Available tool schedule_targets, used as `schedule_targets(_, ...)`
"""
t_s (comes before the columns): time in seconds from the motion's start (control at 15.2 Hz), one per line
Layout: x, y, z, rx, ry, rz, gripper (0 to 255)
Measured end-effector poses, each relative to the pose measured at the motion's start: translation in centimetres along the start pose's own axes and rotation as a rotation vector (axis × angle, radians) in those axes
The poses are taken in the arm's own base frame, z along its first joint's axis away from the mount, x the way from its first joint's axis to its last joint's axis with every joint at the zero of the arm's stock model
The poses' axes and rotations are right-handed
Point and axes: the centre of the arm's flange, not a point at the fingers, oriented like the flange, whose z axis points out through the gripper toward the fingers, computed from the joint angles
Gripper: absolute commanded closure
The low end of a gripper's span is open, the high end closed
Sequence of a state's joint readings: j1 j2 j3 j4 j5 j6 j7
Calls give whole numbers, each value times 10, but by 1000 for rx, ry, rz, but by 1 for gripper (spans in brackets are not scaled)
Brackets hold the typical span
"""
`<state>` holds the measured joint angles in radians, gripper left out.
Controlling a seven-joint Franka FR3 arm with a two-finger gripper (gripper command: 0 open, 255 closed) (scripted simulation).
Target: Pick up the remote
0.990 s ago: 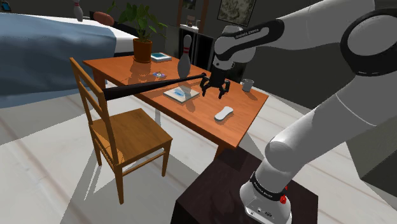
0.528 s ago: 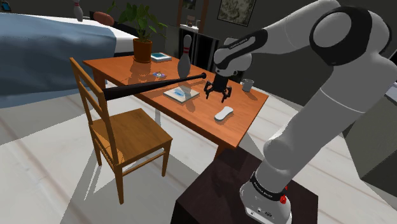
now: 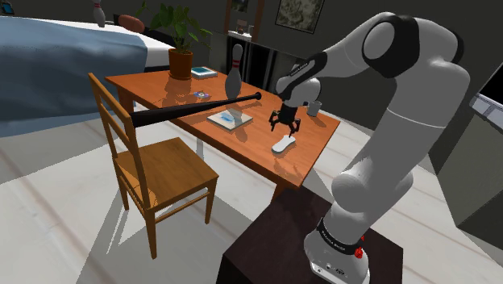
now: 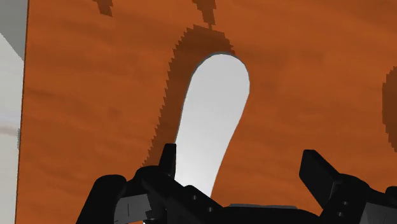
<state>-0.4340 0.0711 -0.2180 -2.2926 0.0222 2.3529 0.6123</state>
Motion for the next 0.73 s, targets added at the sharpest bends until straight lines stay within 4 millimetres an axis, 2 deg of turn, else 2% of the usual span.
schedule_targets(0.33, 34, 24, 30, -11, 12, 144, 0)
schedule_targets(0.73, 37, 26, 60, -13, 13, 157, 0)
